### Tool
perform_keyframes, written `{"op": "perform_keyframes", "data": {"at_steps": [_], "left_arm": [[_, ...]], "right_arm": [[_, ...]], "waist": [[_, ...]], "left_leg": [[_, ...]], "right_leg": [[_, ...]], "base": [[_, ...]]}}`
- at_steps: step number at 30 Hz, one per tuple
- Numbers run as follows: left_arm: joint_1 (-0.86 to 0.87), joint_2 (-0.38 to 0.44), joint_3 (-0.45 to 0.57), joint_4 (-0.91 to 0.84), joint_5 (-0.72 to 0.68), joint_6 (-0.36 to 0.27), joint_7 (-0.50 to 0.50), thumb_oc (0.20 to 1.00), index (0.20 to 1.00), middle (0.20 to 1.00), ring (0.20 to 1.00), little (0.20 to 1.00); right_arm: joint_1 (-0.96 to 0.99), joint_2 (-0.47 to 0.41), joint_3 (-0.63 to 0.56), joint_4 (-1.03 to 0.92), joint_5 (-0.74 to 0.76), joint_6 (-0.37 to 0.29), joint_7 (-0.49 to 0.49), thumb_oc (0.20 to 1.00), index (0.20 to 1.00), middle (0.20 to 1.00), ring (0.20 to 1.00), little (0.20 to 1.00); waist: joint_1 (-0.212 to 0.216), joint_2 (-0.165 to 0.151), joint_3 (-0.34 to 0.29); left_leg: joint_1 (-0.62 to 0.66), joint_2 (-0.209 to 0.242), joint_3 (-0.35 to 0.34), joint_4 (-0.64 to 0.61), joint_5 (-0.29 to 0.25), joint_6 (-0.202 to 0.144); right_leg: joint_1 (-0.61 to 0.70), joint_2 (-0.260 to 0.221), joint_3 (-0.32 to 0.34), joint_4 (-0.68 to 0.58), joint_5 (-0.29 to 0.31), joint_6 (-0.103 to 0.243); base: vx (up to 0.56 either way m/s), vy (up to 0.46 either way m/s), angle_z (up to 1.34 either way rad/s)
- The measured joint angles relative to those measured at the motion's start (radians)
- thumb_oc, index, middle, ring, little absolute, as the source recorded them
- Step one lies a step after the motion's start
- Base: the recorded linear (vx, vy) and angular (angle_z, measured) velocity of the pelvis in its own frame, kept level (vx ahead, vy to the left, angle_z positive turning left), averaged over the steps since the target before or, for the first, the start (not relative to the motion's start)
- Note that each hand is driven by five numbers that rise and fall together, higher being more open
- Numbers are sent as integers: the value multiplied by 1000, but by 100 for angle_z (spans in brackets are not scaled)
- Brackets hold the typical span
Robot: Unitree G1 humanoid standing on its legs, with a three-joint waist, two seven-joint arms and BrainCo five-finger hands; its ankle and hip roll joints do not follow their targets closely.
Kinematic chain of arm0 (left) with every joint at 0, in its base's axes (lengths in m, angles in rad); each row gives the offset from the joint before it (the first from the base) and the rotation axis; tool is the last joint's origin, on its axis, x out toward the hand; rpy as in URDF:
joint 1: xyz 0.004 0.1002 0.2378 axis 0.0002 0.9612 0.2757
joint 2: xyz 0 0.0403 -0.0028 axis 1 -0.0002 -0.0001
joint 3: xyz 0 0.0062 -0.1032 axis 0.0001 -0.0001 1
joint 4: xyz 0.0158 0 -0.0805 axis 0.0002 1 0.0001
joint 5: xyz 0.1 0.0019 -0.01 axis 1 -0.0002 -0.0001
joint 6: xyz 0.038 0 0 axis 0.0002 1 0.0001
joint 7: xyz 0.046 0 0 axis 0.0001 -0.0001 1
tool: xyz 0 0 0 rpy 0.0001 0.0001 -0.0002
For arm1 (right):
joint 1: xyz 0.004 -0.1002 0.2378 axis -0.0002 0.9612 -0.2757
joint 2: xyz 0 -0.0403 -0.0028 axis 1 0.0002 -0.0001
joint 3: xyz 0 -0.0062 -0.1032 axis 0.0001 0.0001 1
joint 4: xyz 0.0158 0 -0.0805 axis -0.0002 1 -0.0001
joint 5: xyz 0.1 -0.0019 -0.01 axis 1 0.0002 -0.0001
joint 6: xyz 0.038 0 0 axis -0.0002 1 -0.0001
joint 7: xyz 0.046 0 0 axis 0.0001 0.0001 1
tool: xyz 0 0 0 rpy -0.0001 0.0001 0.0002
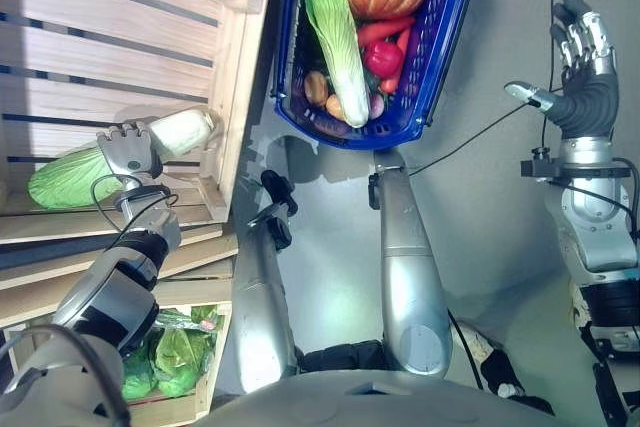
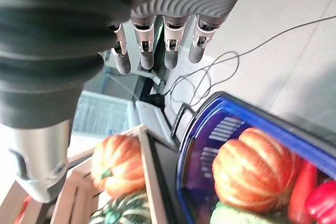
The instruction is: Pick up fruits and vegetables into the basket
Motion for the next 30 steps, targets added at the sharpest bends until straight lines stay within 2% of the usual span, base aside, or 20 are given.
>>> {"op": "perform_keyframes", "data": {"at_steps": [1,2,5,7,8,11,13,16,21,23,25,27,29,30], "left_arm": [[15,3,33,-2,-27,-46,23,200,200,200,200,200],[20,4,46,-4,-37,-65,29,200,200,200,200,200],[70,7,136,-64,-111,-201,49,200,200,200,200,200],[139,14,230,-163,-178,-344,41,200,200,200,200,200],[167,14,264,-216,-195,-396,35,200,200,200,200,200],[214,12,298,-310,-236,-495,21,200,200,200,200,200],[339,-24,343,-513,-289,-569,-4,200,200,200,200,200],[422,-45,353,-678,-321,-637,-41,200,200,200,200,200],[431,-60,359,-836,-340,-644,-128,200,200,200,200,200],[428,-67,355,-882,-340,-645,-166,200,200,200,200,200],[420,-68,348,-910,-338,-642,-197,200,200,200,200,200],[410,-68,334,-911,-334,-634,-211,200,200,200,200,200],[402,-68,296,-915,-325,-606,-233,200,200,200,200,200],[398,-68,287,-915,-317,-602,-237,200,200,200,200,200]], "right_arm": [[13,10,0,-25,2,1,23,1000,1000,1000,1000,1000],[16,15,0,-35,3,3,35,1000,1000,1000,1000,1000],[33,19,0,-78,24,29,114,1000,1000,1000,1000,1000],[41,23,8,-105,57,79,197,1000,1000,1000,1000,1000],[52,26,12,-121,63,105,229,1000,1000,1000,1000,1000],[50,40,23,-154,73,155,294,1000,1000,1000,1000,1000],[52,94,77,-185,103,244,328,1000,1000,1000,1000,1000],[35,148,134,-234,159,330,348,1000,1000,1000,1000,1000],[-46,220,216,-261,254,432,340,1000,1000,1000,1000,1000],[-81,223,269,-262,267,468,316,1000,1000,1000,1000,1000],[-106,237,309,-263,267,494,281,1000,1000,1000,1000,1000],[-121,248,326,-263,267,506,252,1000,1000,1000,1000,1000],[-136,248,361,-263,266,526,196,1000,1000,1000,1000,1000],[-140,251,367,-263,266,533,186,1000,1000,1000,1000,1000]], "waist": [[1,0,0],[1,0,0],[19,0,0],[35,-1,-1],[45,-1,-1],[72,-1,0],[104,-3,1],[145,-4,-1],[213,-8,-4],[223,-11,-14],[239,-25,-61],[240,-37,-87],[241,-53,-150],[239,-58,-160]], "left_leg": [[37,-1,-2,-13,2,-2],[52,-2,-3,-20,3,-2],[125,-8,-3,-47,10,-2],[180,-13,-8,-78,18,-2],[203,-14,-12,-91,21,-2],[248,-16,-24,-129,41,-4],[346,-16,-35,-193,69,-12],[426,-13,-51,-257,90,-13],[469,-12,-82,-286,110,-17],[494,-10,-91,-299,110,-15],[502,-9,-92,-310,112,-17],[531,-9,-93,-323,111,-14],[555,-9,-93,-339,109,-12],[564,-10,-91,-341,108,-10]], "right_leg": [[39,-1,-7,-12,0,0],[54,-2,-10,-14,-1,1],[123,-6,-15,-29,-3,3],[176,-13,-32,-41,-8,2],[200,-15,-40,-46,-9,2],[250,-18,-61,-70,-10,5],[341,-13,-83,-99,-7,-1],[421,-9,-108,-134,-17,5],[490,-10,-141,-155,-15,5],[526,-9,-152,-175,-11,2],[540,-6,-155,-192,-8,5],[576,-5,-163,-211,-5,10],[612,-4,-176,-243,0,16],[625,-3,-178,-252,1,19]], "base": [[10,0,5],[23,-7,5],[-60,-37,5],[0,-53,8],[-5,-42,12],[21,-78,16],[65,-114,15],[69,-113,17],[106,-122,23],[99,-79,14],[107,-62,4],[141,-71,6],[132,-49,9],[115,-28,6]]}}
